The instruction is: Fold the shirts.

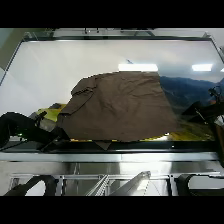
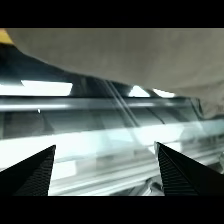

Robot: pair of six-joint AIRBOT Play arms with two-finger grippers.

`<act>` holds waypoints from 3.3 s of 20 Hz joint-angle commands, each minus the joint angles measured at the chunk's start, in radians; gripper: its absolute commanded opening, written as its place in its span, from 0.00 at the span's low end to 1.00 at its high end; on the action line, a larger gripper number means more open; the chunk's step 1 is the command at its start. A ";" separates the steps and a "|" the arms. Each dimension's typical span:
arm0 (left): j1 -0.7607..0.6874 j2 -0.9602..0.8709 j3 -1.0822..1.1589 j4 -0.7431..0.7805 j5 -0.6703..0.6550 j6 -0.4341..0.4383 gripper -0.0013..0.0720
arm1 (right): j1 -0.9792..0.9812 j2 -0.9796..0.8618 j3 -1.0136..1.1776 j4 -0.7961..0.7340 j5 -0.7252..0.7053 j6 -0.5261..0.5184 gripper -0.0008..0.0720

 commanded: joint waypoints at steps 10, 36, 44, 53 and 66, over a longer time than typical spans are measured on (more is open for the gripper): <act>-0.001 -0.253 0.169 -0.229 -0.043 0.150 0.96 | 0.163 -0.095 -0.063 0.000 -0.002 -0.013 0.76; -0.048 -0.225 0.322 0.009 0.148 0.082 0.96 | 0.197 -0.099 -0.063 0.073 -0.011 -0.051 0.61; 0.019 -0.162 0.093 0.008 -0.123 0.048 0.96 | 0.200 -0.099 -0.063 0.107 -0.018 -0.062 0.61; 0.490 -0.235 0.160 -0.184 0.084 0.434 0.96 | 0.200 -0.099 -0.063 0.106 -0.020 -0.066 0.60; 0.107 -0.519 0.267 -0.338 -0.048 0.483 0.12 | 0.200 -0.099 -0.063 0.107 -0.013 -0.065 0.60</act>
